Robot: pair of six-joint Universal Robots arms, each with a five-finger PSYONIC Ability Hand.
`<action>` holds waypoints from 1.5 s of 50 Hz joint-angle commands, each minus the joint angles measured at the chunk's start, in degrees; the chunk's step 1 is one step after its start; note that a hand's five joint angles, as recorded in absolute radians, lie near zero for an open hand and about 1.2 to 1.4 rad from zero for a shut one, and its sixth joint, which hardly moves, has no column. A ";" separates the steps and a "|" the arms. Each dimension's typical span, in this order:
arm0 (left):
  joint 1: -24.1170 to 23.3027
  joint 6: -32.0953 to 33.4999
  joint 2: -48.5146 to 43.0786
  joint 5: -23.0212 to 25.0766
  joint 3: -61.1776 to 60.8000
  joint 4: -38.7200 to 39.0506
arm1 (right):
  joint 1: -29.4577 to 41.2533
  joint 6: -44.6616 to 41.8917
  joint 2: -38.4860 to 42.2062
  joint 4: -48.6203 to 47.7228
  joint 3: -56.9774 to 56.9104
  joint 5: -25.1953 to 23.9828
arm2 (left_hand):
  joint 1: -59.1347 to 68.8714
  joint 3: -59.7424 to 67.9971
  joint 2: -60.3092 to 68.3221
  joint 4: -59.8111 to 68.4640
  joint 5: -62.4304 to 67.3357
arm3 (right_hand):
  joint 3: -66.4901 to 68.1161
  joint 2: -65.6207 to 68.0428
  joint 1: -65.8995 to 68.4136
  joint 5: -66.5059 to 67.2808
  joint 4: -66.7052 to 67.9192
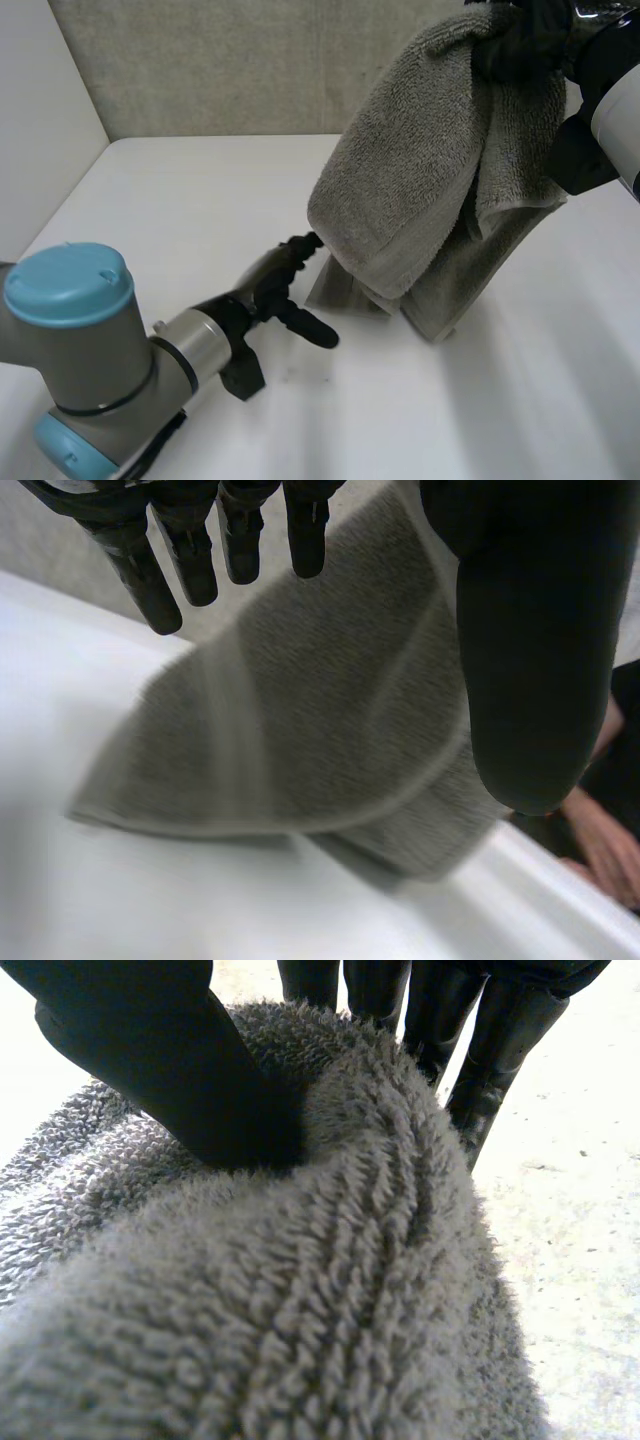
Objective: Fold the laundry
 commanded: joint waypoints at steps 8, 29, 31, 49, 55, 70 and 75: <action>-8.14 -14.57 -4.44 -6.36 5.08 5.23 | 2.64 2.16 -0.50 0.08 2.38 1.05 | 1.95 2.65 2.72 2.71 1.66 | 12.03 12.94 26.02 13.56 11.54; -14.47 -19.85 -17.70 -23.83 22.48 6.64 | 6.77 2.78 -4.54 0.16 6.86 3.78 | 62.22 62.92 63.00 62.99 61.94 | 12.03 12.94 26.02 13.56 11.54; -14.38 -18.53 -18.33 -25.34 22.84 6.73 | 6.69 2.78 -4.98 0.16 6.95 3.78 | 68.37 69.07 69.14 69.13 68.08 | 12.03 12.94 26.02 13.56 11.54; 0.56 14.26 3.82 -22.53 13.61 6.82 | -2.72 0.75 -4.54 0.25 6.86 -0.97 | 68.37 69.07 69.14 69.13 68.08 | 12.03 12.94 26.02 13.56 11.54; 3.64 24.71 13.14 -15.85 8.51 6.55 | -10.28 -0.04 9.26 1.57 4.14 -11.60 | 68.37 69.07 69.14 69.13 68.08 | 12.03 12.94 26.02 13.56 11.54; -4.53 41.15 0.77 -12.78 -2.74 5.15 | -9.75 -10.30 38.60 6.76 -12.02 -7.31 | 68.37 69.07 69.14 69.13 68.08 | 12.03 12.94 26.02 13.56 11.54; -5.41 40.97 -2.76 -12.34 -2.74 4.79 | -7.55 -13.92 39.58 6.93 -12.30 -3.60 | 68.37 69.07 69.14 69.13 68.08 | -5.24 -4.32 8.76 -3.70 -5.72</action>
